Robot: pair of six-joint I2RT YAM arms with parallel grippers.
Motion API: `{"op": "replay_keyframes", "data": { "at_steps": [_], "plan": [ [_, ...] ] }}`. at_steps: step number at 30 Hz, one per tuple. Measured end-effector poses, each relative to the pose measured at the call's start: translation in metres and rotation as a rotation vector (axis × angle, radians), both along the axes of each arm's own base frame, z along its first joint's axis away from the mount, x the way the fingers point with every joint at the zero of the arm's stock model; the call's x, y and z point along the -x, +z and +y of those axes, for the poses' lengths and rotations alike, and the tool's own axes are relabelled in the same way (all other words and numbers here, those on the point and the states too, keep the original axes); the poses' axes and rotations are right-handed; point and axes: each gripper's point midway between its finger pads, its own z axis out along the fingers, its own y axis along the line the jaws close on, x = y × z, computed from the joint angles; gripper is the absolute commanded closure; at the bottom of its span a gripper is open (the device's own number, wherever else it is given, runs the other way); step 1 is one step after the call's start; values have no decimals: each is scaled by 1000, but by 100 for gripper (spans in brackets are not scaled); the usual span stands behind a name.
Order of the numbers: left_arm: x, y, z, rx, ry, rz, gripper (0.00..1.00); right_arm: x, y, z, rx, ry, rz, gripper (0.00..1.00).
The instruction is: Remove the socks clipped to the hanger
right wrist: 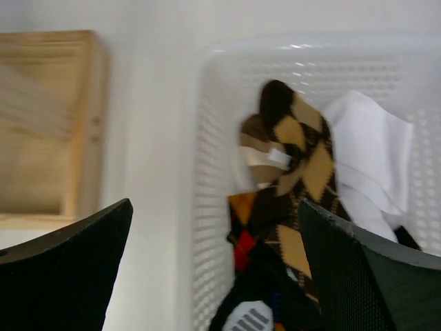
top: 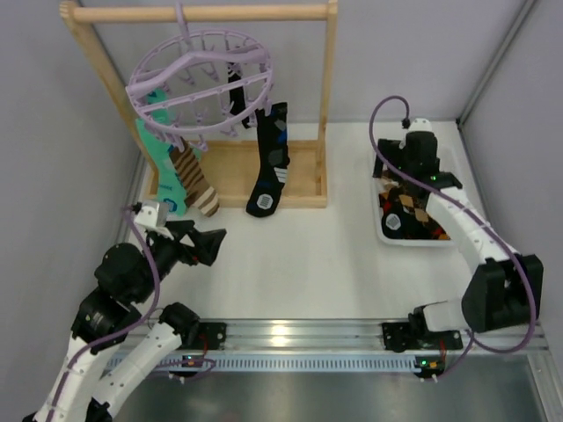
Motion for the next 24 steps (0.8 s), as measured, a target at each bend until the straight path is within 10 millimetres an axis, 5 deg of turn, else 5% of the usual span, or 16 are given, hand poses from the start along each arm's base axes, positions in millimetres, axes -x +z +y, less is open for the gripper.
{"op": "replay_keyframes", "data": {
  "at_steps": [6, 11, 16, 24],
  "plan": [
    [8, 2, 14, 25, 41, -47, 2, 34, 53, 115, -276, 411, -311, 1],
    [5, -6, 16, 12, 63, -31, 2, 36, 46, 202, -400, 677, -341, 1],
    [4, -7, 17, 12, 71, -30, 2, 23, 13, 256, -508, 794, -281, 1],
    [4, -8, 17, 13, 72, -28, 2, -11, -24, 295, -625, 812, -277, 1]
  ]
}}
